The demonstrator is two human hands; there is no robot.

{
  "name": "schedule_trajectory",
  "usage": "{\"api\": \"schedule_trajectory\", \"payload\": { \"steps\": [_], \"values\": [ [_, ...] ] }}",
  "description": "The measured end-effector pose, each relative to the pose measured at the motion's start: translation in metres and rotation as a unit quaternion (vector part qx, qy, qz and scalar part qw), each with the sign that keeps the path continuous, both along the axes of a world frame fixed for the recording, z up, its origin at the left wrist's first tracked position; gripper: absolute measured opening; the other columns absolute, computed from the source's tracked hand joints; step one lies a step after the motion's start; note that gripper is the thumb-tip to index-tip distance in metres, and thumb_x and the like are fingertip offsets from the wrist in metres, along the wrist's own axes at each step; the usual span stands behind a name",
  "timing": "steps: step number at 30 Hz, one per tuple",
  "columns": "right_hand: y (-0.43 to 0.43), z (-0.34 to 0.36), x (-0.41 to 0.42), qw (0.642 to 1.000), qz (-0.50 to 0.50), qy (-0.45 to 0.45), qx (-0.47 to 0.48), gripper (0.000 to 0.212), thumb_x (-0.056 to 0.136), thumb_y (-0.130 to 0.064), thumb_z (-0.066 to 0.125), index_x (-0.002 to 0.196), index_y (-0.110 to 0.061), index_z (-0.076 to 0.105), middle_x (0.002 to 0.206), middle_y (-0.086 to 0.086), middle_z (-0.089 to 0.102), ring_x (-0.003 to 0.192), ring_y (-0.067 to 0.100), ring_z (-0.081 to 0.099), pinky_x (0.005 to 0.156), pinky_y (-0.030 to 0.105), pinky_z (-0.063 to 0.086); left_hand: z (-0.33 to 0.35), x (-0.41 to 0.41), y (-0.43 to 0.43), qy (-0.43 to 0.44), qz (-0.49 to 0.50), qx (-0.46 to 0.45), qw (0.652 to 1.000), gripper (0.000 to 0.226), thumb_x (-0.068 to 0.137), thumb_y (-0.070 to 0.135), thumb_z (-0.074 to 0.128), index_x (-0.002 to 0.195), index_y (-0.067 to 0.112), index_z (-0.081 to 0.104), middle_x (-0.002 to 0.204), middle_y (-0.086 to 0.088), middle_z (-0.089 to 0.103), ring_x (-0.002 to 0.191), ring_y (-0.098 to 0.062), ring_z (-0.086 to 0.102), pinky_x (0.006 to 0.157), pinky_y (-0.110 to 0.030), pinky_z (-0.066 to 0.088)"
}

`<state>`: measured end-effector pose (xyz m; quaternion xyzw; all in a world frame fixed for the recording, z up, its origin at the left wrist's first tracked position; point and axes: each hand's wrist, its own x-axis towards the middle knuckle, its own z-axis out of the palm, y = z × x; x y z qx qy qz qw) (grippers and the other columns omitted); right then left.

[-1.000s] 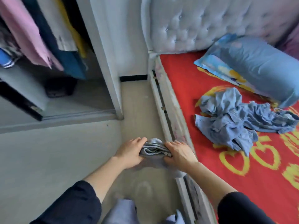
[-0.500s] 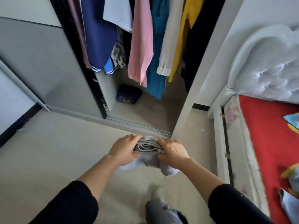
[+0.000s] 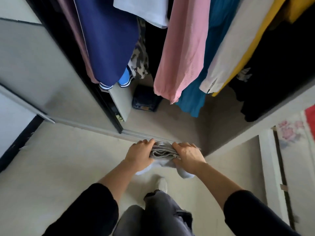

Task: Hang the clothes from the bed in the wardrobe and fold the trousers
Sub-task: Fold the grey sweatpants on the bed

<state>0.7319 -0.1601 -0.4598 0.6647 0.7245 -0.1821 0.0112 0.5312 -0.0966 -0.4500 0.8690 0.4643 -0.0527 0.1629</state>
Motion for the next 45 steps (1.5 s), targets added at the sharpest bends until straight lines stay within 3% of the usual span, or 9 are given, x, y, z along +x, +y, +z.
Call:
{"api": "schedule_trajectory", "payload": {
  "steps": [12,22,28,31,34,36,39,42,45],
  "values": [
    [0.14,-0.159,0.007,0.994,-0.086,-0.069,0.003,0.042,0.085,-0.036,0.053,0.125,-0.024,0.044,0.12,-0.001,0.061,0.118,0.021,0.047,0.091,0.035,0.036,-0.171,0.026,0.172,-0.011,-0.072,0.03,0.997,0.032,0.083,0.027,0.057,0.113,0.022,0.046,0.102,0.0,0.06,0.094,-0.024,0.059,0.071,-0.032,0.038],
    [0.268,-0.339,0.062,0.969,-0.109,-0.145,0.167,0.042,0.083,-0.039,0.058,0.12,-0.024,0.047,0.117,0.001,0.062,0.114,0.024,0.052,0.09,0.033,0.039,-0.368,0.088,0.299,-0.086,-0.052,0.223,0.97,0.049,0.079,0.022,0.065,0.125,0.02,0.048,0.109,-0.007,0.058,0.104,-0.031,0.055,0.085,-0.04,0.042],
    [0.293,-0.454,0.074,0.92,-0.092,-0.235,0.301,0.042,0.053,-0.022,0.084,0.092,-0.016,0.07,0.091,0.007,0.065,0.089,0.027,0.055,0.072,0.035,0.049,-0.487,0.11,0.324,-0.107,-0.057,0.254,0.96,0.056,0.071,0.007,0.071,0.123,0.019,0.053,0.112,-0.009,0.055,0.102,-0.032,0.058,0.086,-0.039,0.045],
    [0.272,-0.532,0.067,0.931,-0.095,-0.249,0.248,0.039,0.049,-0.02,0.087,0.085,-0.02,0.071,0.087,0.006,0.063,0.078,0.027,0.06,0.069,0.035,0.047,-0.559,0.098,0.308,-0.029,-0.126,0.19,0.973,0.051,0.087,0.007,0.042,0.136,0.021,0.045,0.123,-0.006,0.051,0.118,-0.029,0.051,0.092,-0.038,0.043],
    [0.264,-0.572,0.064,0.952,-0.143,-0.186,0.194,0.043,0.041,-0.014,0.088,0.08,-0.018,0.069,0.072,0.004,0.062,0.065,0.027,0.063,0.053,0.029,0.049,-0.585,0.094,0.307,-0.032,-0.154,0.185,0.97,0.042,0.087,0.011,0.049,0.127,0.02,0.056,0.117,-0.006,0.056,0.115,-0.028,0.053,0.082,-0.04,0.051],
    [0.271,-0.578,0.066,0.953,-0.155,-0.169,0.196,0.045,0.04,-0.012,0.088,0.081,-0.017,0.07,0.065,0.004,0.063,0.062,0.027,0.064,0.049,0.028,0.049,-0.588,0.1,0.318,-0.029,-0.172,0.19,0.966,0.047,0.089,0.008,0.045,0.134,0.021,0.048,0.127,-0.005,0.048,0.123,-0.027,0.044,0.092,-0.039,0.043],
    [0.286,-0.577,0.074,0.951,-0.148,-0.219,0.162,0.039,0.058,-0.013,0.079,0.095,-0.019,0.07,0.073,0.006,0.069,0.071,0.028,0.066,0.062,0.032,0.053,-0.591,0.112,0.334,-0.017,-0.139,0.189,0.972,0.051,0.093,0.007,0.041,0.141,0.023,0.036,0.136,-0.001,0.038,0.125,-0.024,0.039,0.089,-0.037,0.043],
    [0.306,-0.578,0.089,0.953,-0.144,-0.237,0.125,0.042,0.089,-0.015,0.049,0.131,-0.022,0.048,0.117,0.008,0.063,0.111,0.029,0.055,0.094,0.036,0.039,-0.593,0.129,0.345,-0.028,-0.129,0.197,0.971,0.049,0.093,0.007,0.04,0.14,0.021,0.037,0.133,-0.001,0.041,0.122,-0.023,0.043,0.09,-0.036,0.043],
    [0.33,-0.58,0.103,0.948,-0.159,-0.244,0.127,0.044,0.093,-0.015,0.042,0.136,-0.024,0.039,0.128,0.005,0.055,0.12,0.027,0.047,0.095,0.035,0.036,-0.595,0.143,0.362,-0.036,-0.113,0.202,0.972,0.048,0.092,0.006,0.045,0.138,0.02,0.039,0.131,-0.001,0.043,0.12,-0.023,0.044,0.089,-0.035,0.044]
  ]
}}
